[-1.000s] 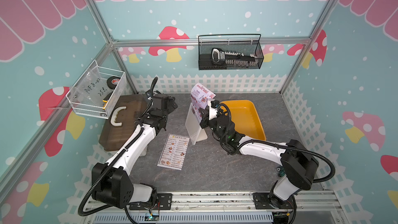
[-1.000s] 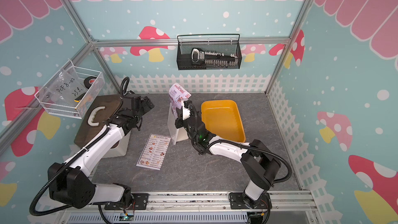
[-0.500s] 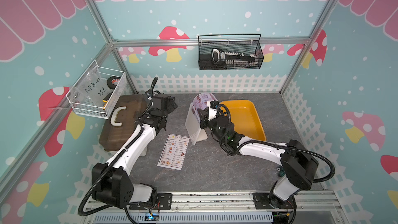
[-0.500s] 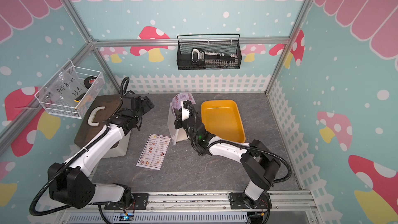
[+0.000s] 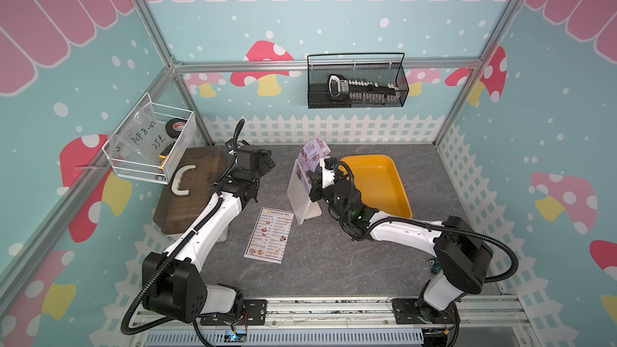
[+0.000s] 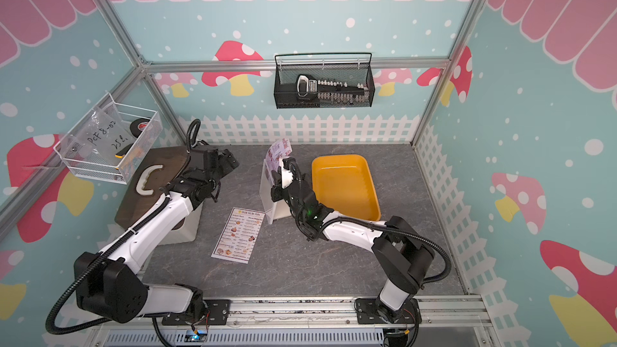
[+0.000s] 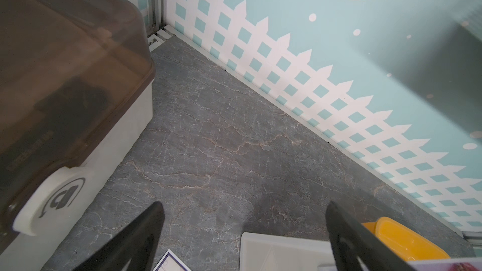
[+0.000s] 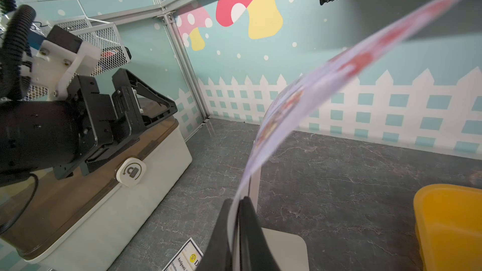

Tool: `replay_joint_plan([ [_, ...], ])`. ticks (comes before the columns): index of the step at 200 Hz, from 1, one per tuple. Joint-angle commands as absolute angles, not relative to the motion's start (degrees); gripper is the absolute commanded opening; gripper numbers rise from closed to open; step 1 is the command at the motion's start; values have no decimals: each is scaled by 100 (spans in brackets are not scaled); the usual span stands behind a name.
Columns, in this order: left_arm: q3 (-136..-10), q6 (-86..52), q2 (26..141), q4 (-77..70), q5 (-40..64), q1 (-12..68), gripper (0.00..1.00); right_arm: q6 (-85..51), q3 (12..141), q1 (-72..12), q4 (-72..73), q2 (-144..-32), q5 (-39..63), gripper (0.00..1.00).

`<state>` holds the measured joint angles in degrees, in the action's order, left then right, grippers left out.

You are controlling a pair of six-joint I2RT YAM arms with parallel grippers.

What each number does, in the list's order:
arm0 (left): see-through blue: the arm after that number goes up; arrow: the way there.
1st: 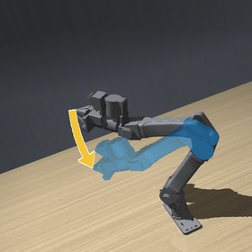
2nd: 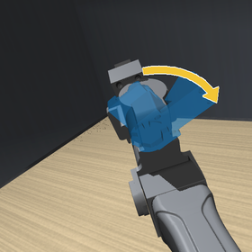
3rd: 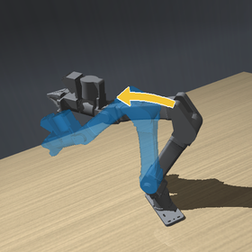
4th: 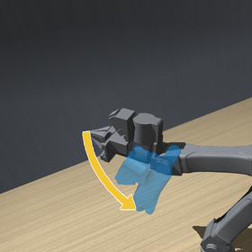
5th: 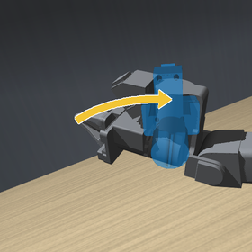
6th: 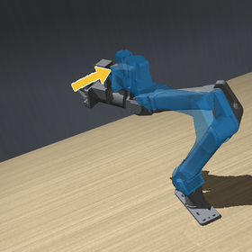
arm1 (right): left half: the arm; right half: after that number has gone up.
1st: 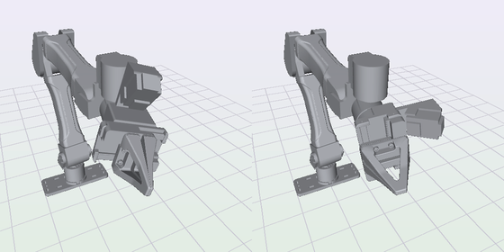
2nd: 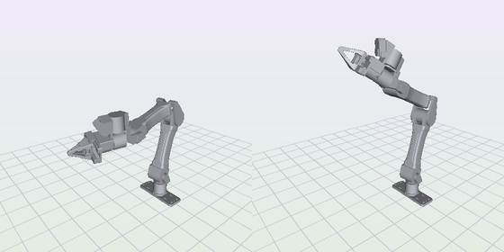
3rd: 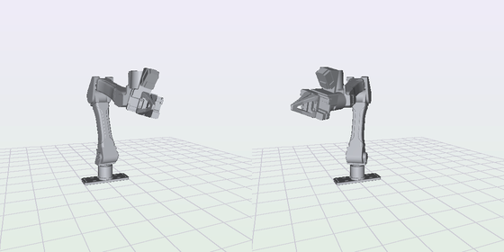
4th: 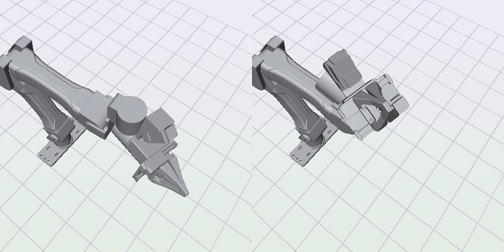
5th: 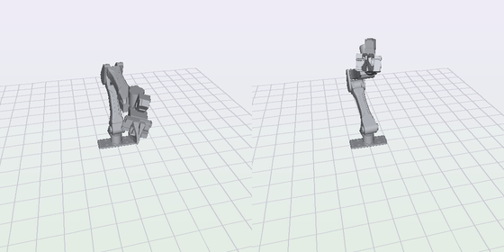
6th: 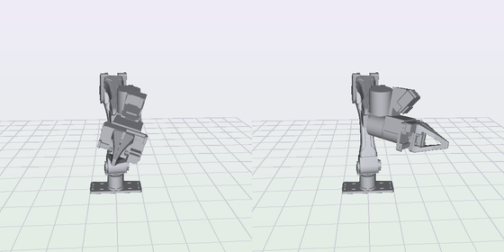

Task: Replace the menus in the menu holders
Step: Insert the menu into the menu holder.

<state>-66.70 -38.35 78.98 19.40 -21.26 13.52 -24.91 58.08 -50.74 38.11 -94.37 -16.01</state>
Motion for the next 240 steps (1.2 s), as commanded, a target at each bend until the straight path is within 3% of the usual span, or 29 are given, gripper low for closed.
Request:
replay_joint_plan([
  [1, -6704, -3830, 7884, 1854, -2235, 1327, 97, -2417, 5766, -5124, 3770, -9520, -1576, 10],
  [66, -6674, -3832, 7884, 1841, -2250, 1327, 97, -2408, 5772, -5133, 3552, -9598, -1482, 16],
  [173, -6795, -3806, 7980, 1826, -2175, 1327, 97, -1952, 6258, -5074, 2832, -9286, -1709, 49],
  [240, -6867, -3761, 8006, 1828, -2171, 1327, 97, -2085, 6460, -4827, 2733, -9340, -1473, 51],
])
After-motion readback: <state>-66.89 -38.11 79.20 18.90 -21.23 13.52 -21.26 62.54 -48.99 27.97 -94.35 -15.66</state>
